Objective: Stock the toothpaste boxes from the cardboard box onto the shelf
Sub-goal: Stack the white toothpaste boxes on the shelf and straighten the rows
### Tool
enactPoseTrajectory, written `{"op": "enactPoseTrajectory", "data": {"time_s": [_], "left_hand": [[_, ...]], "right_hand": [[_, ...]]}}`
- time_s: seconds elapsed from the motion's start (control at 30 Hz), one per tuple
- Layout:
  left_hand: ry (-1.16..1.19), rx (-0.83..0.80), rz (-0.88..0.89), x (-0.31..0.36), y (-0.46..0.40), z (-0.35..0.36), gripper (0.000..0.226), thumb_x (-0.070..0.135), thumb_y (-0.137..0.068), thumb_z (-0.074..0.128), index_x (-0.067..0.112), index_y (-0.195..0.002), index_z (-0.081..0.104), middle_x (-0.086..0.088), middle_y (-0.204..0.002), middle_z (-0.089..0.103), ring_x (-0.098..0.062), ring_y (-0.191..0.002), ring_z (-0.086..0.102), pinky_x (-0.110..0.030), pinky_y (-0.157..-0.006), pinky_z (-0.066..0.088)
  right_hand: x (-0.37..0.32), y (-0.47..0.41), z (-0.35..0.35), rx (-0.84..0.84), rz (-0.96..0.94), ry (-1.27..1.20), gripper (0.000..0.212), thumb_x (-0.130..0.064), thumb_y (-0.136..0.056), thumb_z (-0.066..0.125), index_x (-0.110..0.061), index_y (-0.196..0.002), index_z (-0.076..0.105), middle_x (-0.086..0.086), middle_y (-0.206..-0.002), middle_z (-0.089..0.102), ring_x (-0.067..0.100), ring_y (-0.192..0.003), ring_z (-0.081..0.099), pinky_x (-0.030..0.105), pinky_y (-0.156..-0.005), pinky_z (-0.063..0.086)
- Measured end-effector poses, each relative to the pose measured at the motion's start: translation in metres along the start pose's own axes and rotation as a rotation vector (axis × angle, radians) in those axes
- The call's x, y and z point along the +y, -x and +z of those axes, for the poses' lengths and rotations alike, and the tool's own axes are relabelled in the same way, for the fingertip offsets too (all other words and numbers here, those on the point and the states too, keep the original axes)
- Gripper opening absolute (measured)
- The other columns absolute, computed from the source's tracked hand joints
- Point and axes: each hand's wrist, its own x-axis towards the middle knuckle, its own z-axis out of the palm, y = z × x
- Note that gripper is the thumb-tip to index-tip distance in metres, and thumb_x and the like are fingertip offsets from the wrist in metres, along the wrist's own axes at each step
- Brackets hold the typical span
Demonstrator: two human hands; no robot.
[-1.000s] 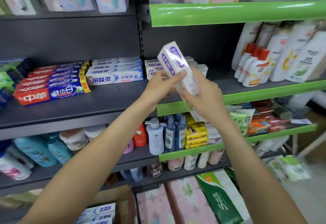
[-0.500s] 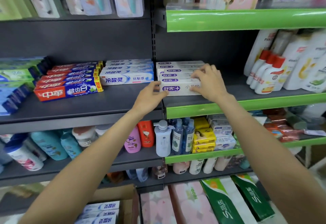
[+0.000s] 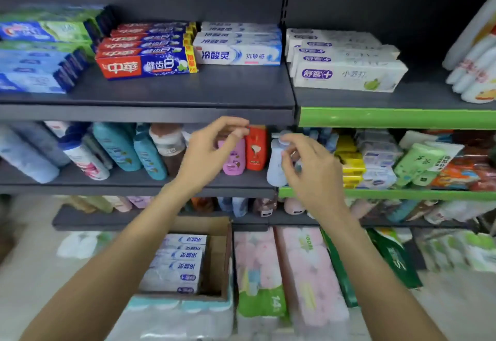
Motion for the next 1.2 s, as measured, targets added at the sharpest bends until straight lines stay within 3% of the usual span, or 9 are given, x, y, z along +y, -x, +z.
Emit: {"op": "enactPoseTrajectory", "data": {"time_s": [0.2, 0.37, 0.53, 0.63, 0.77, 0.83, 0.97, 1.07, 1.2], "left_hand": [[-0.219, -0.108, -0.195, -0.104, 0.099, -0.066, 0.030, 0.041, -0.088, 0.048, 0.022, -0.103, 0.065, 0.013, -0.089, 0.070, 0.000, -0.086, 0.065, -0.016, -0.081, 0.047], [-0.442, -0.308, -0.419, -0.224, 0.165, -0.098, 0.042, 0.046, -0.086, 0.041, 0.018, -0.104, 0.067, 0.004, -0.094, 0.072, -0.020, -0.086, 0.067, -0.028, -0.075, 0.051], [-0.712, -0.697, -0.394, -0.326, 0.200, -0.098, 0.041, 0.038, -0.091, 0.055, 0.021, -0.128, 0.052, -0.001, -0.132, 0.053, -0.022, -0.124, 0.046, -0.032, -0.099, 0.041], [-0.808, -0.818, -0.369, -0.377, 0.214, -0.090, 0.045, 0.036, -0.091, 0.055, 0.024, -0.133, 0.044, -0.001, -0.139, 0.046, -0.021, -0.129, 0.038, -0.033, -0.105, 0.035], [-0.843, -0.780, -0.312, -0.427, 0.223, -0.069, 0.047, 0.034, -0.091, 0.053, 0.024, -0.135, 0.042, -0.001, -0.138, 0.044, -0.021, -0.129, 0.037, -0.034, -0.106, 0.032], [-0.870, -0.794, -0.310, -0.445, 0.222, -0.057, 0.053, 0.037, -0.091, 0.053, 0.023, -0.139, 0.036, -0.002, -0.141, 0.040, -0.022, -0.131, 0.034, -0.035, -0.107, 0.029], [-0.763, -0.858, -0.434, -0.474, 0.216, -0.038, 0.065, 0.047, -0.087, 0.056, 0.025, -0.143, 0.030, -0.002, -0.145, 0.037, -0.024, -0.132, 0.033, -0.036, -0.107, 0.027], [-0.685, -0.929, -0.479, -0.489, 0.216, -0.031, 0.063, 0.049, -0.087, 0.056, 0.027, -0.142, 0.033, -0.002, -0.144, 0.041, -0.024, -0.130, 0.038, -0.034, -0.105, 0.027], [-0.704, -0.840, -0.458, -0.494, 0.212, -0.028, 0.046, 0.044, -0.094, 0.046, 0.028, -0.137, 0.041, -0.001, -0.136, 0.052, -0.025, -0.119, 0.050, -0.035, -0.093, 0.041]], "right_hand": [[-0.057, 0.081, 0.098, -0.366, 0.089, -0.046, 0.025, -0.018, -0.077, 0.057, -0.018, -0.100, 0.065, -0.003, -0.075, 0.066, 0.021, -0.068, 0.064, 0.029, -0.054, 0.048], [-0.084, 0.155, 0.196, -0.809, 0.209, -0.070, 0.028, -0.013, -0.082, 0.059, -0.017, -0.109, 0.065, 0.002, -0.098, 0.066, 0.027, -0.093, 0.062, 0.035, -0.069, 0.051], [-0.085, 0.209, 0.289, -1.021, 0.228, -0.039, 0.036, -0.015, -0.085, 0.059, -0.018, -0.122, 0.058, 0.003, -0.119, 0.057, 0.024, -0.113, 0.049, 0.037, -0.090, 0.048], [-0.076, 0.231, 0.338, -1.140, 0.306, 0.027, 0.047, -0.023, -0.088, 0.060, -0.022, -0.133, 0.046, 0.002, -0.133, 0.047, 0.024, -0.122, 0.043, 0.037, -0.097, 0.045], [-0.061, 0.249, 0.393, -1.225, 0.441, 0.086, 0.059, -0.023, -0.089, 0.061, -0.021, -0.141, 0.034, 0.006, -0.145, 0.035, 0.030, -0.125, 0.044, 0.040, -0.099, 0.045], [-0.053, 0.257, 0.413, -1.292, 0.596, 0.043, 0.070, -0.026, -0.086, 0.066, -0.022, -0.144, 0.027, 0.008, -0.148, 0.029, 0.031, -0.127, 0.044, 0.040, -0.101, 0.042], [-0.047, 0.274, 0.430, -1.251, 1.013, -0.174, 0.082, -0.028, -0.075, 0.077, -0.022, -0.142, 0.029, 0.009, -0.137, 0.044, 0.028, -0.124, 0.048, 0.036, -0.101, 0.042], [-0.048, 0.279, 0.426, -1.207, 1.005, -0.138, 0.078, -0.019, -0.078, 0.075, -0.022, -0.142, 0.031, 0.012, -0.134, 0.043, 0.028, -0.122, 0.047, 0.029, -0.096, 0.040], [-0.045, 0.274, 0.420, -1.000, 1.062, -0.196, 0.074, -0.010, -0.077, 0.074, -0.019, -0.140, 0.037, 0.006, -0.132, 0.053, 0.024, -0.124, 0.049, 0.032, -0.098, 0.040]]}}
